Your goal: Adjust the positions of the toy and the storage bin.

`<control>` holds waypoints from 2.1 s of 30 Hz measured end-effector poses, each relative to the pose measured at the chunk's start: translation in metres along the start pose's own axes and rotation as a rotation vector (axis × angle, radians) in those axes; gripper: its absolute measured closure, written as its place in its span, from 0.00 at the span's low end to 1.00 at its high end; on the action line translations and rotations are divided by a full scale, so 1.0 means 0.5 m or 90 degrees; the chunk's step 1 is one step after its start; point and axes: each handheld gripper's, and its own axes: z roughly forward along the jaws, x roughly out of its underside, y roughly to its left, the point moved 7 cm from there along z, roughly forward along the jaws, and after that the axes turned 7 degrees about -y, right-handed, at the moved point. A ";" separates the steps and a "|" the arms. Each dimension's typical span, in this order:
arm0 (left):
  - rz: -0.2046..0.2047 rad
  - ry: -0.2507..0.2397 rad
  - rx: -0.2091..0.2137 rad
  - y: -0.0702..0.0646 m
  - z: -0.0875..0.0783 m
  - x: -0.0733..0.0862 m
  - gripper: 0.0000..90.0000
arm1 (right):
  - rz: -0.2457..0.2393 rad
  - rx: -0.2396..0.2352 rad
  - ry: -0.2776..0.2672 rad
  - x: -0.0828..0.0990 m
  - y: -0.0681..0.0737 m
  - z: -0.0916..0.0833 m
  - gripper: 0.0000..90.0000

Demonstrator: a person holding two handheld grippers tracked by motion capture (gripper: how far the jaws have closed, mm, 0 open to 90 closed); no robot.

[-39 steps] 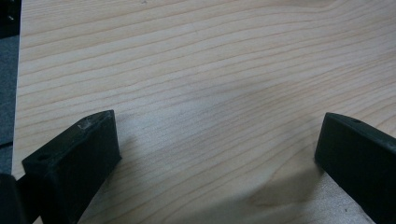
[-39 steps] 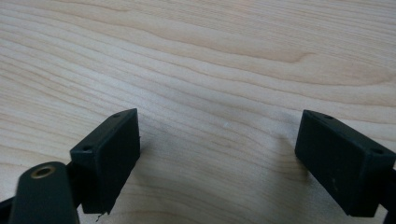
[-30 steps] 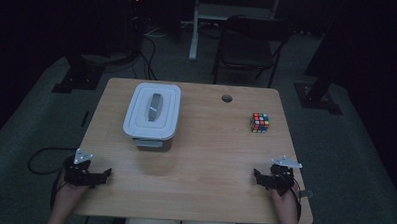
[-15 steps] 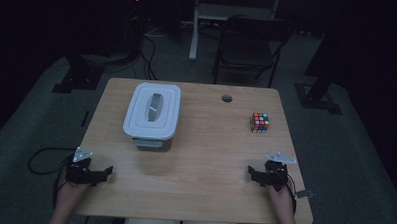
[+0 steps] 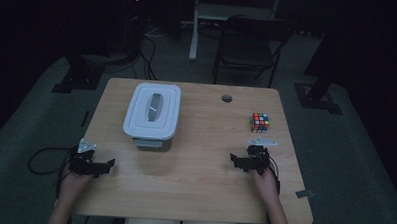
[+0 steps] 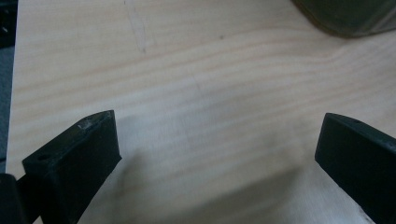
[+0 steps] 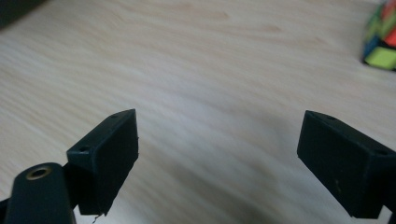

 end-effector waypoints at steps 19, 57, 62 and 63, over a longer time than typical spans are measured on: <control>0.003 -0.012 0.016 0.014 0.088 -0.061 0.01 | -0.015 0.007 -0.051 -0.096 0.069 0.104 0.14; -0.034 -0.057 0.047 0.055 0.206 -0.214 0.01 | -0.016 -0.032 -0.079 -0.228 0.197 0.323 0.16; -0.014 -0.049 0.036 0.040 0.218 -0.230 0.01 | 0.006 -0.019 -0.105 -0.242 0.198 0.326 0.16; -0.015 -0.046 0.039 0.037 0.220 -0.230 0.01 | 0.014 -0.022 -0.105 -0.243 0.198 0.327 0.16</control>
